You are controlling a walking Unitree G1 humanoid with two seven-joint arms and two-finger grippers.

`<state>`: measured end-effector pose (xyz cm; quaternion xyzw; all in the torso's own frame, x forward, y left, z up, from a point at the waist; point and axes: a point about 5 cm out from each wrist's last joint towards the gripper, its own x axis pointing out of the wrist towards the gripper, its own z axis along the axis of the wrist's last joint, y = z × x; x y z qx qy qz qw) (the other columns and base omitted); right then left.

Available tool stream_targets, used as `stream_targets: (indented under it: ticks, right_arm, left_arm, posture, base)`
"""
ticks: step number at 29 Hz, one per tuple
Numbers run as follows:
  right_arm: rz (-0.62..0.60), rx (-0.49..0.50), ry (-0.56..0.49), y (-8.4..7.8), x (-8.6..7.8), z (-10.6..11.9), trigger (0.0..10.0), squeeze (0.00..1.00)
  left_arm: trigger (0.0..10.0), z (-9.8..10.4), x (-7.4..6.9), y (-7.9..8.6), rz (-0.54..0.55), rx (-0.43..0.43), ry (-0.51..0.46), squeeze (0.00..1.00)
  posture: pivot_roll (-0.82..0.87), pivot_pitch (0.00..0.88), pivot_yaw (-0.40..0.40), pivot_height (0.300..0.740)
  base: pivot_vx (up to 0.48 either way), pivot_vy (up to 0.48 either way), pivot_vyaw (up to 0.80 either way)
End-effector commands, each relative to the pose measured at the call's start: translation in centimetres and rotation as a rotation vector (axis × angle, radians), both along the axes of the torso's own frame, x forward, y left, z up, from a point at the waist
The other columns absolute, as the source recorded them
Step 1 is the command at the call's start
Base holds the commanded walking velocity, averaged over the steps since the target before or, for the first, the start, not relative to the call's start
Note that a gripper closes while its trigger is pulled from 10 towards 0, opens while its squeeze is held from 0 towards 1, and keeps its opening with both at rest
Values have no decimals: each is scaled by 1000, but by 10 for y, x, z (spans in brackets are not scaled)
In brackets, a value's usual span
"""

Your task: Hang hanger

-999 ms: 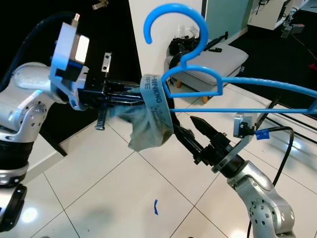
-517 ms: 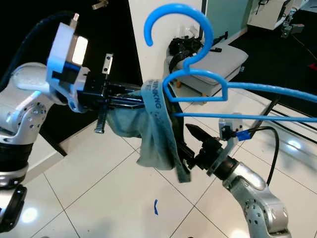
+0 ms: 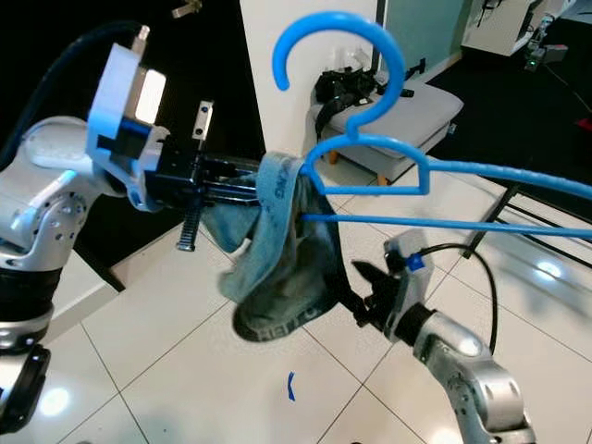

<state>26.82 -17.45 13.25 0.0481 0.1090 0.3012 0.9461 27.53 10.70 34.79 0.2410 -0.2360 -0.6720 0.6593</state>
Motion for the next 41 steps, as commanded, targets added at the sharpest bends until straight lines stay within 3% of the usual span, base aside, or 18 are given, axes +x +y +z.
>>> stream_targets:
  ticks: [1, 10, 20, 23, 26, 28, 30, 31, 33, 36, 41]
  right_arm:
    - [-4, -35, 38, 1, -3, -12, 0, 0]
    - [-18, -43, 53, 3, -1, -16, 0, 0]
    - [-104, -30, 51, -15, -1, -17, 0, 0]
    - [-166, 33, 35, -33, -3, -11, 0, 0]
    - [-174, 62, 23, -37, -4, -8, 0, 0]
    - [-191, 141, -14, -46, -6, 3, 0, 0]
    - [-210, 306, -97, -60, -9, 24, 0, 0]
    - [-227, 373, -142, -68, -11, 35, 0, 0]
    - [-239, 413, -171, -73, -12, 42, 0, 0]
    - [-293, 491, -232, -88, -11, 55, 0, 0]
    - [-308, 525, -249, -89, -8, 60, 0, 0]
  left_arm:
    - [10000, 1, -2, -2, -9, 6, -10, 0]
    - [10000, 2, -3, 1, 11, -5, -21, 0]
    - [10000, 9, 10, 17, 99, -24, -37, 0]
    - [10000, 14, 19, 32, 184, -32, -57, 0]
    - [10000, 15, 21, 36, 204, -35, -62, 0]
    - [10000, 15, 26, 44, 245, -35, -69, 0]
    - [10000, 12, 30, 54, 285, -27, -65, 0]
    - [10000, 6, 29, 57, 275, 0, -48, 0]
    - [10000, 1, 28, 58, 265, 20, -35, 0]
    - [10000, -29, 15, 54, 159, 117, 34, 0]
    - [10000, -51, 7, 50, 104, 156, 76, 0]
  posture:
    - [18, 124, 74, 740]
    - [20, 123, 74, 740]
    - [13, 124, 74, 740]
    - [13, 126, 73, 740]
    - [13, 126, 73, 740]
    - [12, 126, 75, 740]
    - [9, 127, 76, 740]
    - [6, 128, 79, 740]
    - [6, 128, 79, 740]
    - [7, 130, 76, 740]
    - [8, 129, 71, 740]
  base:
    - [0, 0, 0]
    - [0, 0, 0]
    - [0, 0, 0]
    - [0, 0, 0]
    - [0, 0, 0]
    - [0, 0, 0]
    - [0, 0, 0]
    - [0, 0, 0]
    - [0, 0, 0]
    - [0, 0, 0]
    - [0, 0, 0]
